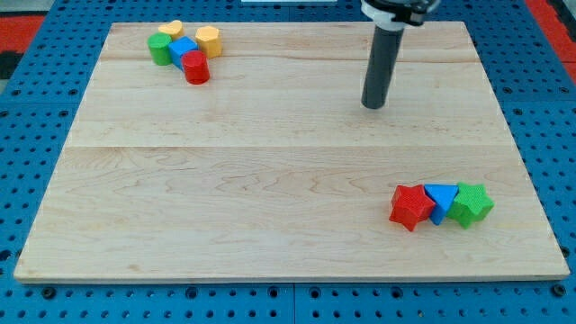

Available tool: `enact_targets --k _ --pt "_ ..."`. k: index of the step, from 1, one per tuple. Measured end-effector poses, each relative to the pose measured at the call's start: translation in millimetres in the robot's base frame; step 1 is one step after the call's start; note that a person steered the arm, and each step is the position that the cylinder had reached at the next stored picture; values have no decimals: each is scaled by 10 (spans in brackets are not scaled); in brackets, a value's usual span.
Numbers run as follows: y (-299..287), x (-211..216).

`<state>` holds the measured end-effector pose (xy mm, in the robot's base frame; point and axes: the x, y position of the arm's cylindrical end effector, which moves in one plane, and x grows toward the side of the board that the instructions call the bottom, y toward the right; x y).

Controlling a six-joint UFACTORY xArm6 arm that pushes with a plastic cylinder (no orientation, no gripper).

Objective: Point your arm at the green circle

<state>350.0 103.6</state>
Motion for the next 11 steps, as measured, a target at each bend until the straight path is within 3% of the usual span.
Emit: enact_targets --k 1,3,6,7,9,11 --pt "-531 -322" --pt "-1510 20" --pt "-2064 21" --pt "-2645 4" --pt "-3471 -522" --pt "-3488 -753"
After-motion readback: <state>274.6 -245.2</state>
